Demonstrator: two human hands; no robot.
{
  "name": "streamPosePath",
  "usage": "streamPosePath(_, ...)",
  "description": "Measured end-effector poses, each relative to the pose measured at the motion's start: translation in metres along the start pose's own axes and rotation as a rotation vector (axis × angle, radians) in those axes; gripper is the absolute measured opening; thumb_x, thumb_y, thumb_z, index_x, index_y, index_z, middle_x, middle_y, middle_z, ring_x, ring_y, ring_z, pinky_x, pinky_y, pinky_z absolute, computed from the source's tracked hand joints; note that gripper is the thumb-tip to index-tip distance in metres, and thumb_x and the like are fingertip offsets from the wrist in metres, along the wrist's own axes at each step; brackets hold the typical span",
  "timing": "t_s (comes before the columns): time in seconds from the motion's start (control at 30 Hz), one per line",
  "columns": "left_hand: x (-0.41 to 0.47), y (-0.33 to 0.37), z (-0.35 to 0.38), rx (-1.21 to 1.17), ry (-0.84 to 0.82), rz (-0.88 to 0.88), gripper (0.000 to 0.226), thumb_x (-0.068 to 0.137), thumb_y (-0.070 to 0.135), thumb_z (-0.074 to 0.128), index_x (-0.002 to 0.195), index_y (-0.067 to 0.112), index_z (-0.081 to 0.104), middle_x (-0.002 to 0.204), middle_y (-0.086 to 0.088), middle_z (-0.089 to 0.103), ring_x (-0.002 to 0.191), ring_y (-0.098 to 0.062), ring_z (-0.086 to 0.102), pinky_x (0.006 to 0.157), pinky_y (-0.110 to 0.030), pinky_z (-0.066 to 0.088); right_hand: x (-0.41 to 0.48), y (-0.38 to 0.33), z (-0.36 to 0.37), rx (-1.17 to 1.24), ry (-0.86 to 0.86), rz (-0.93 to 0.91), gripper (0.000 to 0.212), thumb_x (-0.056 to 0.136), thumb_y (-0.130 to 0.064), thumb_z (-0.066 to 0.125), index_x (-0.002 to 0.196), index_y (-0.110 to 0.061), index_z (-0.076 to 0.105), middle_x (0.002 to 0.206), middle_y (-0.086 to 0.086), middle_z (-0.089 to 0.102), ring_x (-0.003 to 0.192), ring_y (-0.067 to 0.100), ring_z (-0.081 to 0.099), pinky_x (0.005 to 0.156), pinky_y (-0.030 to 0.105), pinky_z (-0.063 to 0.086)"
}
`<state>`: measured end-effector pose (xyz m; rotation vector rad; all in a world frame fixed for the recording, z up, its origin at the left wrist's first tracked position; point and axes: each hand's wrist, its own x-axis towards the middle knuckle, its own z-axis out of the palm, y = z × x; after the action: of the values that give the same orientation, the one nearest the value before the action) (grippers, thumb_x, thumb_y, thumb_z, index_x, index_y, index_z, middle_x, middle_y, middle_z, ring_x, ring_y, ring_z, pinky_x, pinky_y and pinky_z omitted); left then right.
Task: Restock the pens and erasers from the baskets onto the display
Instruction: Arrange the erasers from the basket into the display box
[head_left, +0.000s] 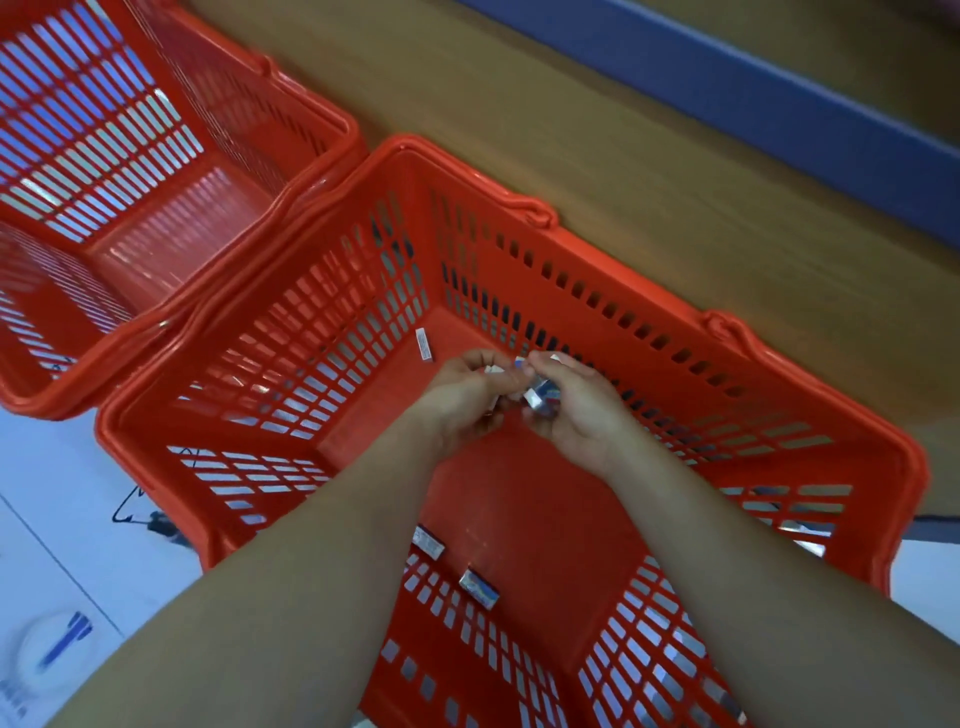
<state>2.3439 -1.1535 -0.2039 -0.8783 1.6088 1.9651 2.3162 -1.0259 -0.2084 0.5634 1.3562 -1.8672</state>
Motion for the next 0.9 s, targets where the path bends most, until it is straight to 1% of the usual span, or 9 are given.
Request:
streamPosePath(0.1,-0.018,0.021,0.004,-0.013,0.064,0.004,0.013,0.077,0.009,0.063,0.084,0.019,0.060,0.068,-0.004,0.062,0.057,-0.015,0.053,0.052,-0.023,0.034,-0.018,-0.015,0.011,-0.112,0.065,-0.077,0.009,0.096,-0.019,0.055,0.096,-0.018,0.065,0.080,0.005,0.058,0.062,0.014,0.055,0.040,0.018,0.039)
streamPosePath(0.2,-0.056,0.044,0.001,-0.010,0.046,-0.008,0.024,0.079,0.007,0.055,0.098,0.012,0.068,0.073,-0.002,0.068,0.063,-0.016,0.058,0.056,-0.024,0.038,-0.053,-0.034,0.026,-0.041,0.082,-0.074,0.013,0.095,-0.017,0.058,0.106,-0.013,0.062,0.075,0.007,0.058,0.055,0.013,0.051,0.038,0.017,0.034)
streamPosePath(0.3,-0.105,0.069,0.000,-0.090,0.006,-0.024,0.015,0.087,0.013,0.061,0.100,0.009,0.067,0.074,-0.002,0.064,0.059,-0.010,0.058,0.051,-0.020,0.043,-0.097,-0.057,0.049,0.086,0.082,0.011,0.015,0.095,-0.025,0.056,0.095,-0.011,0.062,0.066,0.004,0.059,0.044,0.008,0.047,0.035,0.014,0.026)
streamPosePath(0.37,-0.141,0.090,0.005,-0.147,0.013,-0.029,0.020,0.090,0.019,0.061,0.106,0.008,0.066,0.076,-0.003,0.063,0.057,-0.008,0.058,0.048,-0.019,0.044,-0.133,-0.078,0.063,0.138,0.067,0.055,0.020,0.096,-0.029,0.052,0.089,-0.013,0.062,0.062,0.002,0.058,0.040,0.007,0.044,0.035,0.013,0.022)
streamPosePath(0.53,-0.249,0.160,0.036,-0.312,0.081,-0.046,0.019,0.094,0.025,0.055,0.098,0.011,0.067,0.074,-0.002,0.066,0.049,-0.007,0.056,0.048,-0.018,0.047,-0.238,-0.151,0.091,0.138,-0.022,0.068,0.020,0.096,-0.025,0.050,0.089,-0.016,0.067,0.062,0.001,0.057,0.046,0.009,0.046,0.034,0.013,0.022)
streamPosePath(0.6,-0.293,0.193,0.054,-0.343,0.111,-0.033,0.027,0.091,0.030,0.058,0.099,0.007,0.068,0.074,-0.004,0.064,0.047,-0.007,0.050,0.048,-0.017,0.045,-0.284,-0.185,0.105,0.041,-0.011,0.022,0.019,0.093,-0.028,0.055,0.086,-0.017,0.069,0.062,0.000,0.058,0.046,0.010,0.044,0.036,0.013,0.021)
streamPosePath(0.73,-0.378,0.264,0.089,-0.417,0.163,0.033,0.027,0.079,0.039,0.063,0.082,0.015,0.074,0.063,0.002,0.057,0.047,-0.004,0.042,0.041,-0.013,0.036,-0.377,-0.255,0.135,-0.318,-0.004,-0.191,0.037,0.071,-0.046,0.070,0.081,-0.011,0.070,0.066,0.000,0.065,0.057,0.012,0.054,0.051,0.024,0.041)
streamPosePath(0.8,-0.418,0.301,0.108,-0.498,0.144,0.045,0.028,0.069,0.043,0.064,0.080,0.020,0.076,0.069,0.002,0.062,0.052,-0.003,0.046,0.038,-0.012,0.031,-0.419,-0.290,0.144,-0.379,-0.048,-0.289,0.030,0.068,-0.036,0.077,0.078,-0.008,0.069,0.068,0.002,0.069,0.061,0.010,0.059,0.057,0.023,0.049)
streamPosePath(0.9,-0.463,0.345,0.137,-0.577,0.104,0.067,0.035,0.061,0.047,0.064,0.082,0.023,0.078,0.076,0.000,0.066,0.059,-0.007,0.047,0.038,-0.013,0.023,-0.471,-0.335,0.148,-0.355,-0.153,-0.300,0.019,0.075,-0.016,0.077,0.082,-0.001,0.067,0.067,0.004,0.069,0.058,0.009,0.062,0.056,0.018,0.049)
